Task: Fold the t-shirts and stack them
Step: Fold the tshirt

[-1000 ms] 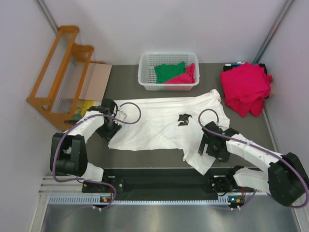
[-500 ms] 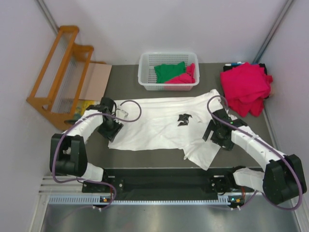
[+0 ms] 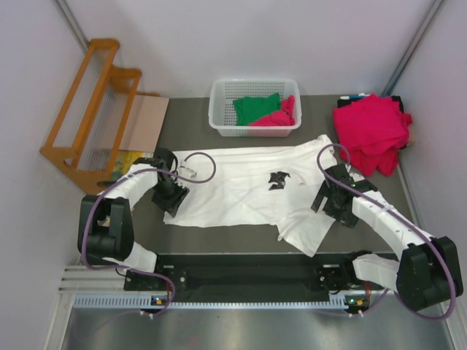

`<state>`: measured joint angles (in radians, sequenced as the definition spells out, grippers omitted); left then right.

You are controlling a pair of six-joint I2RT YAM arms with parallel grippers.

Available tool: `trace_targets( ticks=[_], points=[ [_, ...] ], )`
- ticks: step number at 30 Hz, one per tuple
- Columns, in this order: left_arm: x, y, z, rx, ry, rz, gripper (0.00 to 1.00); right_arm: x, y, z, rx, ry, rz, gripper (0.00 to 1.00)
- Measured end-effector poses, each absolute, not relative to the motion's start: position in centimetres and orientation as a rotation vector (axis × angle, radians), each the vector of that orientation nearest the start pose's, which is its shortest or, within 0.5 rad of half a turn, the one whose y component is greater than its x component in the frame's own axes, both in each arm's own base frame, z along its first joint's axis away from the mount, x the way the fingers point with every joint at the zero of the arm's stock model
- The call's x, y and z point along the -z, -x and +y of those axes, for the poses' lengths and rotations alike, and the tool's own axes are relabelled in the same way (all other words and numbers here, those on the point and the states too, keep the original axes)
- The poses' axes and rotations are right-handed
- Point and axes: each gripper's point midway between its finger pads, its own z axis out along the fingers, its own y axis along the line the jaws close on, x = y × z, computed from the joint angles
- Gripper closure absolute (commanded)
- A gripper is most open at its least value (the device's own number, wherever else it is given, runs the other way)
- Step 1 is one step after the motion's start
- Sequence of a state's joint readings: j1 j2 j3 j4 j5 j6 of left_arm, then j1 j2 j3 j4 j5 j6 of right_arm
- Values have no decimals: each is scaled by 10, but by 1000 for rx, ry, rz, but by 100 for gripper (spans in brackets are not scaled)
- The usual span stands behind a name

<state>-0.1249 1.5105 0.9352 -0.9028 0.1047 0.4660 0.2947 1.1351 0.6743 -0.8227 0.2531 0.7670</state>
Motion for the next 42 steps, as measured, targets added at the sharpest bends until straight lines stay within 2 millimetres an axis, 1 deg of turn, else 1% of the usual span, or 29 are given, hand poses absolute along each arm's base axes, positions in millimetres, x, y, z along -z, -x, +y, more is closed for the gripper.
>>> trace_targets(
  ticks=[7,8,10,11,12,14,20,28,35,37,39,41,42],
  points=[
    [-32,-214,-26,142,-898,2930,53,-47,-202,30,153,-747,2656,0],
    [-31,-212,-26,144,-899,2936,53,-46,-205,29,157,-755,2654,2],
    [-28,-208,-25,144,-901,2946,53,-45,-208,26,165,-760,2654,7],
    [-27,-207,-25,142,-902,2950,53,-45,-210,26,164,-759,2652,13],
    [-26,-206,-24,139,-903,2952,53,-44,-212,25,165,-760,2650,16],
    [-25,-205,-24,138,-903,2955,54,-42,-214,23,168,-763,2650,20],
    [-22,-203,-23,135,-904,2963,54,-40,-220,22,154,-774,2641,22],
    [-17,-193,-20,125,-912,2994,54,-38,-227,26,115,-769,2634,23],
    [-17,-192,-18,112,-913,2995,53,-38,-231,27,93,-769,2631,24],
    [-17,-192,-18,109,-912,2994,53,-38,-231,27,93,-770,2630,27],
    [-16,-191,-16,98,-913,2997,56,-38,-232,27,88,-773,2628,33],
    [-14,-190,-16,96,-914,3002,57,-38,-232,27,86,-769,2629,37],
    [-13,-189,-15,93,-913,3004,57,-38,-233,27,82,-767,2627,37]
  ],
)
